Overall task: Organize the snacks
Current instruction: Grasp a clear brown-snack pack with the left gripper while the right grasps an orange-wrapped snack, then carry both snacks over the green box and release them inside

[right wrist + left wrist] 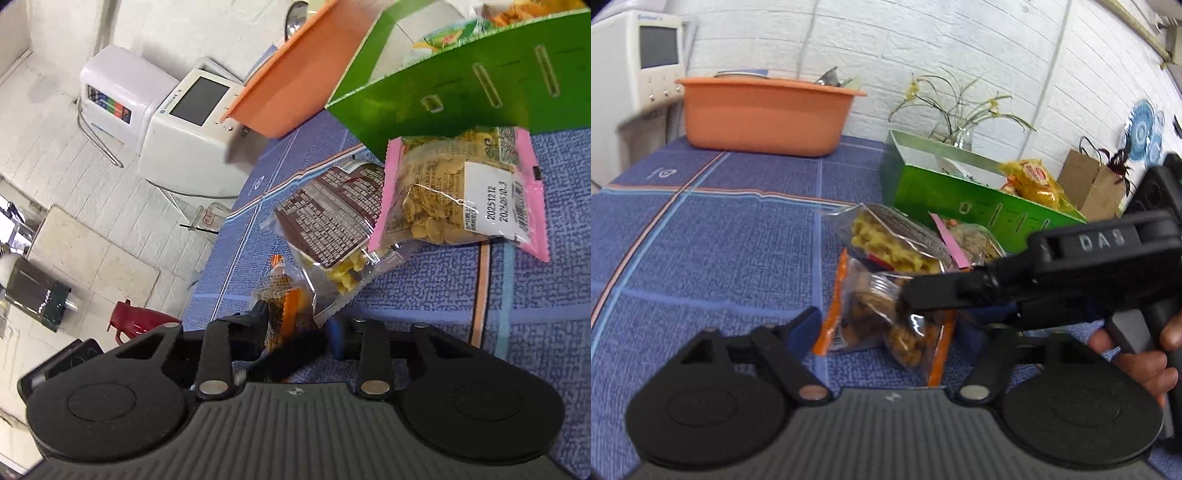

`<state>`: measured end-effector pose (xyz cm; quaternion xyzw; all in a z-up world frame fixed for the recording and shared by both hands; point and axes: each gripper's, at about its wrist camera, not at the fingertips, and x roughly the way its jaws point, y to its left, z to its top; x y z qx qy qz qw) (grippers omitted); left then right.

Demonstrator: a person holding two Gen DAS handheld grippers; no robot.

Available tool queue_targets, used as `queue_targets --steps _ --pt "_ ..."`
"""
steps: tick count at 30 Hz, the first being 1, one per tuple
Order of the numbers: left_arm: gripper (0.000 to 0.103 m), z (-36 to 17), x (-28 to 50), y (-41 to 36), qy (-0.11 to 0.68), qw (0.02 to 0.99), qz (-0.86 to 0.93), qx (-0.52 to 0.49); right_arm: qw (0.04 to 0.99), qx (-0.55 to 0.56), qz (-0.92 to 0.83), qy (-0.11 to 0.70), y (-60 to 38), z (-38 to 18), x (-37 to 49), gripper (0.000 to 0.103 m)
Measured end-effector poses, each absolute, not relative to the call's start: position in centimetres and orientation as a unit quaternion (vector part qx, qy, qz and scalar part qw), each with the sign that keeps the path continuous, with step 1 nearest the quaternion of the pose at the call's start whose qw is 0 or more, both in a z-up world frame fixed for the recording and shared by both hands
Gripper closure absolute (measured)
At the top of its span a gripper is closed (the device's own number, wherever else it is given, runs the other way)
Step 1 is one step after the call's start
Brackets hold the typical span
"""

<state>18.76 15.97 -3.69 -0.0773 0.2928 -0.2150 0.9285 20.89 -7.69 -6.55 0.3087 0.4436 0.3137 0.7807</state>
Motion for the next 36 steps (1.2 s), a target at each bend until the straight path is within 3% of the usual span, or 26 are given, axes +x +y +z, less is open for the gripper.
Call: queue_targets --steps 2,4,9,15,24,31,36 --pt "0.037 -3.5 17.1 15.8 0.295 0.926 -0.223 -0.08 0.776 0.317 0.313 0.445 -8.0 -6.4 19.6 0.047" --pt "0.049 -3.1 15.1 15.3 0.297 0.922 -0.236 -0.078 0.768 0.327 0.314 0.453 -8.5 -6.4 17.8 0.047" --pt "0.053 -2.6 9.8 14.0 0.285 0.925 -0.246 -0.054 0.759 0.333 0.327 0.453 -9.2 -5.8 13.3 0.047" --pt "0.053 -1.2 8.2 12.9 0.255 0.929 -0.264 -0.051 0.806 0.277 0.351 0.388 -10.0 -3.1 10.8 0.048" --pt "0.054 1.5 12.9 7.9 0.209 0.931 -0.294 -0.046 0.874 0.23 0.331 0.27 -13.8 -0.8 13.3 0.049" --pt "0.055 3.6 20.2 2.9 0.185 0.939 -0.288 -0.036 0.883 0.282 0.307 0.215 -18.6 -1.0 19.9 0.05" --pt "0.054 3.7 25.6 1.0 0.198 0.936 -0.283 -0.073 0.854 0.384 0.289 0.199 -22.1 -2.9 24.7 0.053"
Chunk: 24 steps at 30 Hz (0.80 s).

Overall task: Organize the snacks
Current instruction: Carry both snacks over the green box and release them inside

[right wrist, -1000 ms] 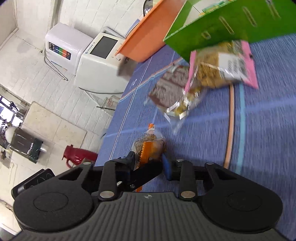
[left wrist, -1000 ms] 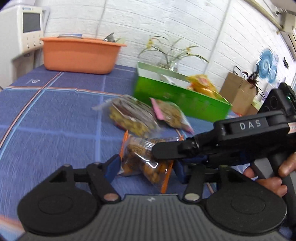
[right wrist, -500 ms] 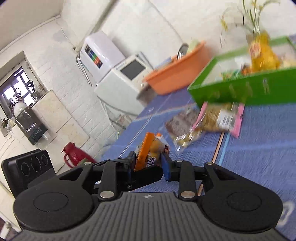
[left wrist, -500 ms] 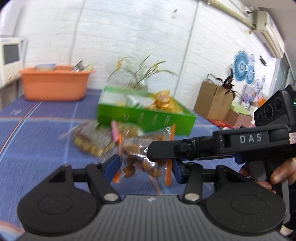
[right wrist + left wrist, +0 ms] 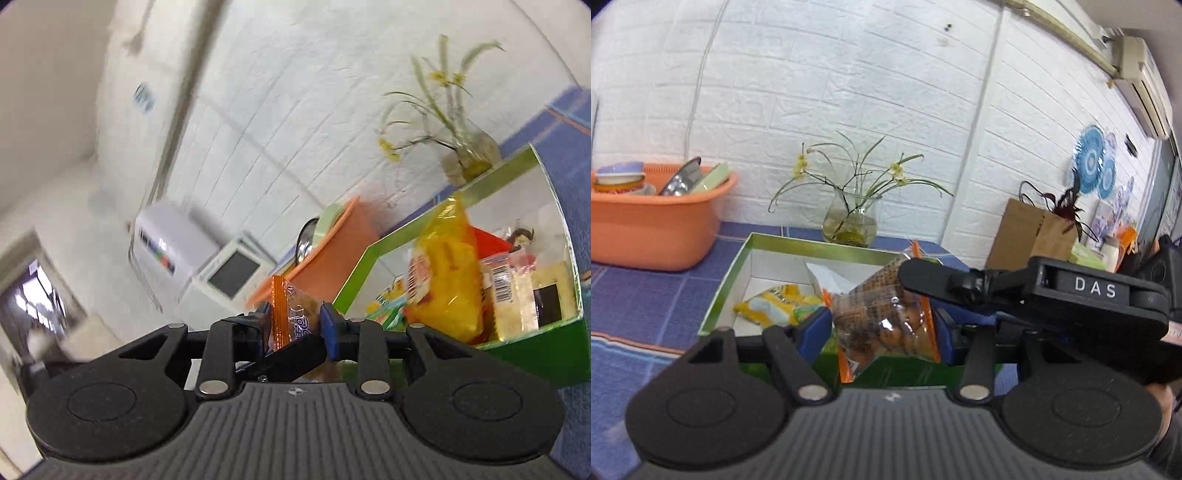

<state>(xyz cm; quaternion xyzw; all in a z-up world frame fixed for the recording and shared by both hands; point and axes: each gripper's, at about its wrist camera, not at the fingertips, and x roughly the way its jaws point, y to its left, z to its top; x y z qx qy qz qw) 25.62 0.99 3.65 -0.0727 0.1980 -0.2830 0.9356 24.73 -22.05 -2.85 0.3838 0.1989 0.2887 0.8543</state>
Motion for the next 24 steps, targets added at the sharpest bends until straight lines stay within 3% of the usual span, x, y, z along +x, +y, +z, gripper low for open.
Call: queue_targets --steps 4,7,8,12,15,24 --pt "0.048 3.3 27.9 -0.8 0.201 0.941 -0.266 -0.055 0.861 0.391 0.259 0.198 -22.7 -3.3 26.3 0.048" --pt "0.043 3.1 28.2 -1.4 0.192 0.95 -0.242 -0.042 0.871 0.395 0.232 0.176 -23.2 -2.8 25.8 0.02" --pt "0.041 3.0 28.2 -1.3 0.191 0.952 -0.236 -0.048 0.878 0.392 0.223 0.163 -23.4 -2.4 25.4 0.004" --pt "0.036 3.2 26.9 -0.1 0.182 0.957 -0.22 -0.06 0.906 0.348 0.205 0.13 -23.5 -0.4 24.3 0.002" --pt "0.025 3.5 24.7 0.6 0.168 0.964 -0.2 -0.044 0.912 0.321 0.219 0.133 -22.9 0.6 23.6 0.001" --pt "0.017 3.0 19.0 4.9 0.168 0.981 -0.079 -0.053 0.896 0.266 0.303 0.185 -19.5 2.1 20.5 0.001"
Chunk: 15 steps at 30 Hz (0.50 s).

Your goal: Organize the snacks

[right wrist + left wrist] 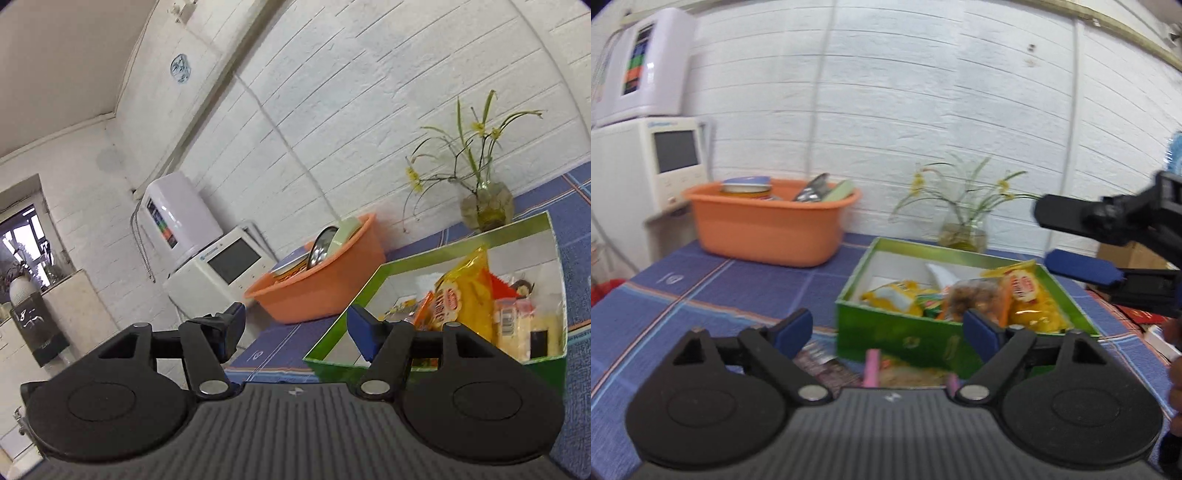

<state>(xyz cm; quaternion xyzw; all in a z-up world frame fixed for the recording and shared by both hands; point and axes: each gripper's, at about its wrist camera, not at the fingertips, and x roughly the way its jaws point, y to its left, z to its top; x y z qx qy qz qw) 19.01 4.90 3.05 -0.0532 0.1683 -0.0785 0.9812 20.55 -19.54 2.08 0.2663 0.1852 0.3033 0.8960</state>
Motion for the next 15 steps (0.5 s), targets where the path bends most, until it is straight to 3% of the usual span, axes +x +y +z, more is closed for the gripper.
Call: queue_targets --steps 10,15 --pt "0.011 0.2 17.4 11.4 0.185 0.972 -0.04 -0.135 0.908 0.19 0.282 0.243 -16.4 -0.7 18.1 0.0" --pt "0.011 -0.2 17.7 13.9 0.191 0.962 -0.02 -0.194 0.887 0.233 0.273 0.29 -16.9 -3.8 18.9 0.0"
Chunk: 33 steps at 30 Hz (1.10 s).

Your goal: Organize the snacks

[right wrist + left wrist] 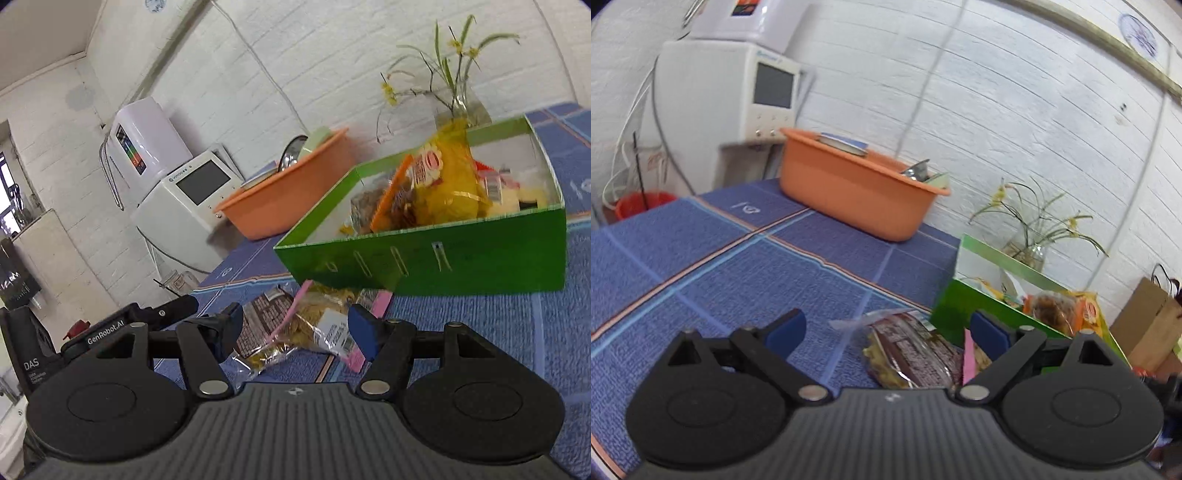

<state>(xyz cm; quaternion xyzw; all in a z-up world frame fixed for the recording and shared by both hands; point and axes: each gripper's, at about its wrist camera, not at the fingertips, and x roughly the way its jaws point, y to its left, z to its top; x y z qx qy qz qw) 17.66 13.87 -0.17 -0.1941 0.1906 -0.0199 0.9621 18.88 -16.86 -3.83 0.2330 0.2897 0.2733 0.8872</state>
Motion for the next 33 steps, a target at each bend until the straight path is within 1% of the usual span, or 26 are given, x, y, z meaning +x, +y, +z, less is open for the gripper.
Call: queue_targets --steps 3,7,11,15,18,21,25,28,31,33 --pt "0.011 -0.5 17.9 13.8 0.203 0.959 -0.01 -0.198 0.88 0.252 0.264 0.304 -17.3 -4.8 19.1 0.0" --pt "0.011 -0.3 17.5 12.4 0.191 0.964 -0.056 -0.174 0.874 0.279 0.252 0.307 -17.9 -5.7 19.1 0.0" --pt "0.011 -0.1 16.6 8.7 0.164 0.974 -0.129 -0.089 0.872 0.293 0.229 0.318 -18.3 -6.0 19.3 0.0" --pt "0.011 -1.2 17.6 4.8 0.199 0.964 -0.175 -0.016 0.854 0.321 0.206 0.353 -19.2 -7.1 20.0 0.0" --pt "0.011 -1.7 18.4 3.3 0.21 0.962 -0.176 0.017 0.849 0.336 0.206 0.352 -19.9 -7.4 19.9 0.0" --pt "0.011 -2.1 19.6 3.1 0.223 0.956 -0.19 0.016 0.856 0.326 0.201 0.346 -20.1 -7.3 20.0 0.0" --pt "0.011 -2.6 22.0 3.7 0.249 0.944 -0.215 -0.016 0.852 0.322 0.211 0.355 -20.0 -7.2 20.8 0.0" --pt "0.011 -2.8 22.9 3.4 0.263 0.936 -0.235 -0.004 0.847 0.309 0.227 0.368 -19.0 -7.0 22.3 0.0" --pt "0.011 -3.2 23.6 3.8 0.281 0.924 -0.258 -0.027 0.854 0.265 0.241 0.378 -17.1 -6.5 23.7 0.0" --pt "0.011 -3.2 23.7 4.0 0.279 0.925 -0.256 -0.036 0.865 0.222 0.242 0.378 -15.7 -6.1 24.2 0.0"
